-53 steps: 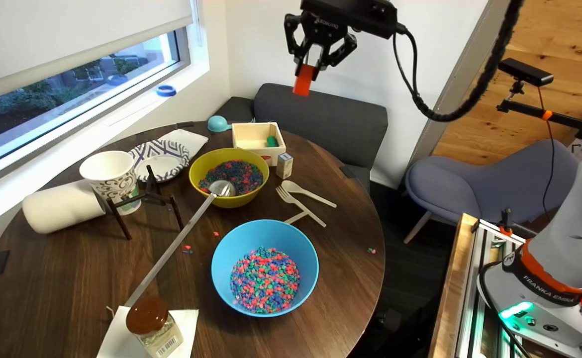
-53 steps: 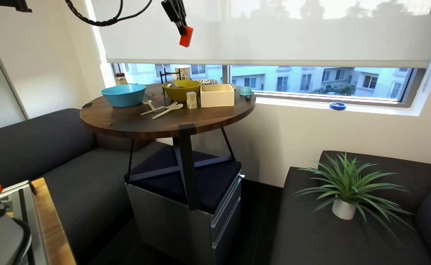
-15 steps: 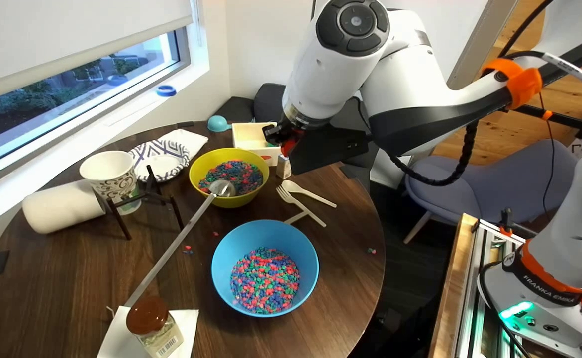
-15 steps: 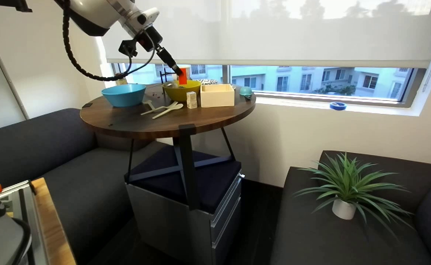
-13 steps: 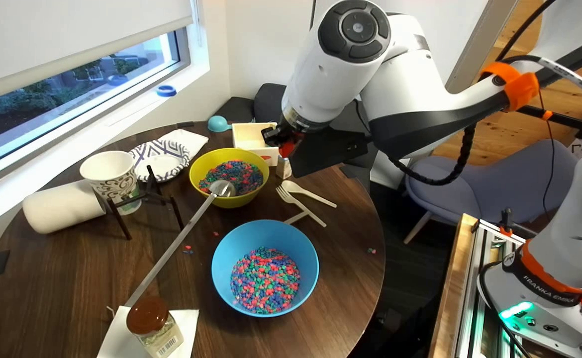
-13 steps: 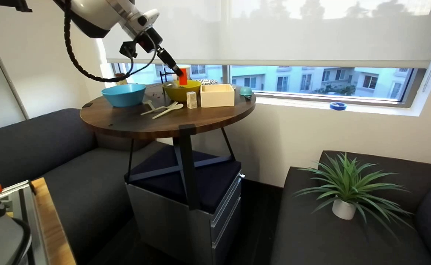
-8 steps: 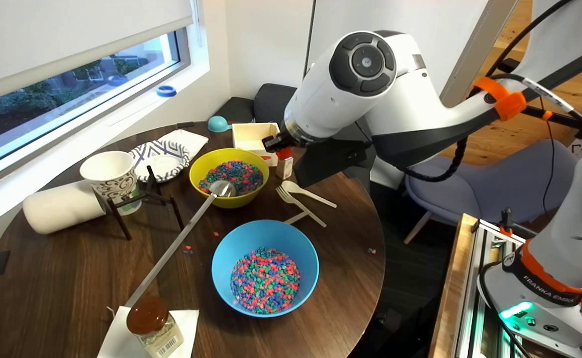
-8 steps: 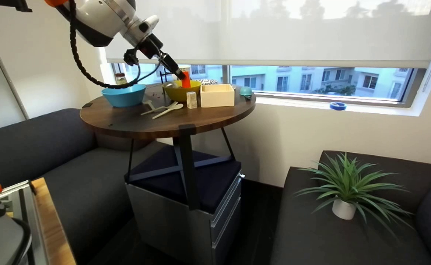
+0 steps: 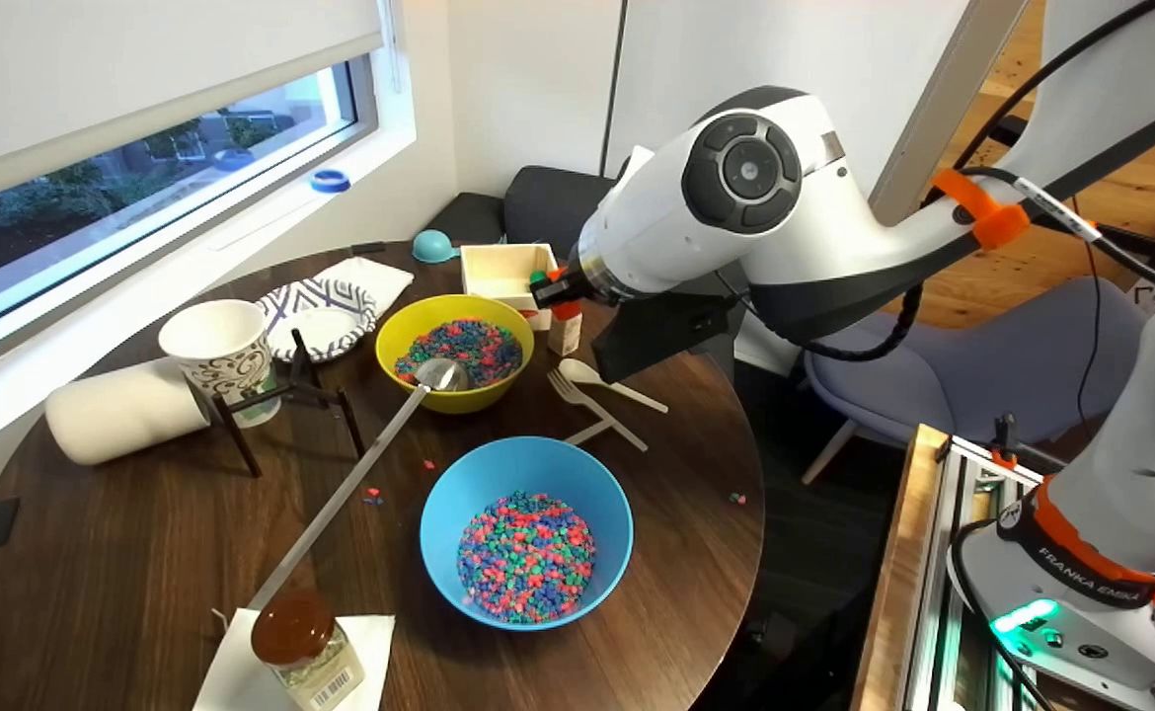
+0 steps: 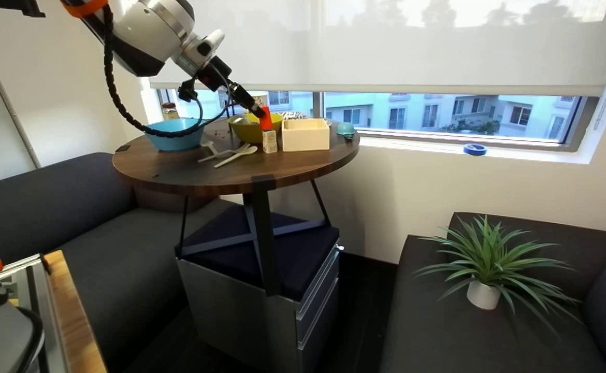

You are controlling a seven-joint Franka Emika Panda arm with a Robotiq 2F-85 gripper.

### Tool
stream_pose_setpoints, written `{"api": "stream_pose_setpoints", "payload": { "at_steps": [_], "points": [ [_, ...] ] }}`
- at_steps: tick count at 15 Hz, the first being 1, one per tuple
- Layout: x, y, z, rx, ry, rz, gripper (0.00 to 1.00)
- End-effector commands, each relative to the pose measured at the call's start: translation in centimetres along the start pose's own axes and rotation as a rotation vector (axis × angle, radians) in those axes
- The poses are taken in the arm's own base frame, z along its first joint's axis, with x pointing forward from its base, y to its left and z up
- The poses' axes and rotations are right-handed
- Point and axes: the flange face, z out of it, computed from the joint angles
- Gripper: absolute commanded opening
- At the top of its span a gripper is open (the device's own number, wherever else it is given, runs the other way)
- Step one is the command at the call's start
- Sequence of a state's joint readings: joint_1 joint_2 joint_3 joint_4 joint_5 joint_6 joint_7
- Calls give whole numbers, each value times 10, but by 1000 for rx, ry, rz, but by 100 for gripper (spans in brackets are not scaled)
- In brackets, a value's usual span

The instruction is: Pick up the laying orange block and stack it on top of the white block in an upright position

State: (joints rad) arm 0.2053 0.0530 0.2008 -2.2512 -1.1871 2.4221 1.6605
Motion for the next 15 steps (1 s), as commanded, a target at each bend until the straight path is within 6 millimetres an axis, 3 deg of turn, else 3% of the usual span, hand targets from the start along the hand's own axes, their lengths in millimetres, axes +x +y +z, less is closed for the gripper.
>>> {"api": "stream_pose_setpoints", "payload": {
  "at_steps": [1,15],
  "points": [
    [-5,11,-1,39,20,22,8],
    [-1,41,1,86,-1,55,8]
  ]
}}
